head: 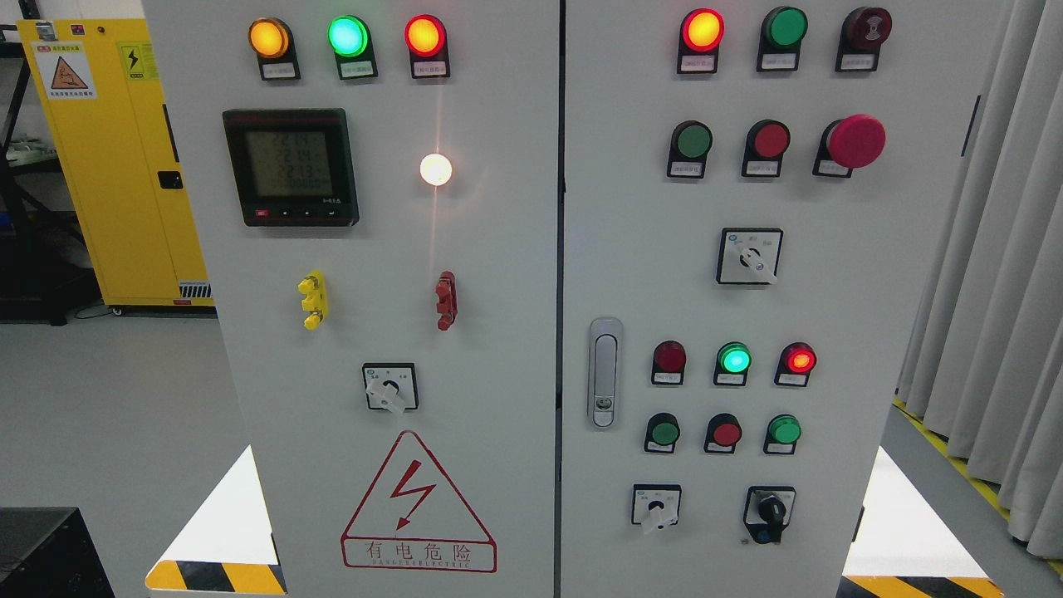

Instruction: Press green start button

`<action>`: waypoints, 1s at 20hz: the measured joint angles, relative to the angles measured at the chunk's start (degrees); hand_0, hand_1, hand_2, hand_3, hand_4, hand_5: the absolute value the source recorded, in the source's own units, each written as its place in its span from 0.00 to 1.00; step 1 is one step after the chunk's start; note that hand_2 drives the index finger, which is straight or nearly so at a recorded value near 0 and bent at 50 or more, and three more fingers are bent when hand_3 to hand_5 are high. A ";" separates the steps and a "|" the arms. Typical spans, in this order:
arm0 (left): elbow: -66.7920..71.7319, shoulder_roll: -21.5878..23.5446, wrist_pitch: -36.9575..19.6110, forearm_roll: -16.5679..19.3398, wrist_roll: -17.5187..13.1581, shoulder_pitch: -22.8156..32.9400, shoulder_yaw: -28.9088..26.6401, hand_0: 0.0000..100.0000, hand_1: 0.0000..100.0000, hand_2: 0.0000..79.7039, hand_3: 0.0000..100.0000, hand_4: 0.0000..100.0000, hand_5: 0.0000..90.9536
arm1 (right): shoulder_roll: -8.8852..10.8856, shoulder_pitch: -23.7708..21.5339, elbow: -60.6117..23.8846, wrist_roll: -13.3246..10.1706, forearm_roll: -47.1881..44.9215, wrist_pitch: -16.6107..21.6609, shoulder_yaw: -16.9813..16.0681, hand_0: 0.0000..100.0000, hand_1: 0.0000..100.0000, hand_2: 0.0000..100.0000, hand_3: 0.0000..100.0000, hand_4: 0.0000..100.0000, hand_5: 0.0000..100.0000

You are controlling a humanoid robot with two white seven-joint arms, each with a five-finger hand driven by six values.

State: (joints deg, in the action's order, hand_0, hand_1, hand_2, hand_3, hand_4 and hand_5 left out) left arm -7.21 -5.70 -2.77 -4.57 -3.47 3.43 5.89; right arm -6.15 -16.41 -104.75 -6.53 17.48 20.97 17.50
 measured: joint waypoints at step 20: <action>0.00 0.00 0.00 0.01 0.03 -0.01 0.00 0.12 0.56 0.00 0.00 0.00 0.00 | 0.01 1.40 -0.10 -0.21 4.86 0.01 -1.03 0.55 0.78 0.00 0.17 0.17 0.10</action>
State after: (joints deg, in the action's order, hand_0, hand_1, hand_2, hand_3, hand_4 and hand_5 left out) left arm -7.21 -5.70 -2.77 -4.56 -3.44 3.42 5.89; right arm -6.14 -15.00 -104.85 -6.74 22.34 20.97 16.46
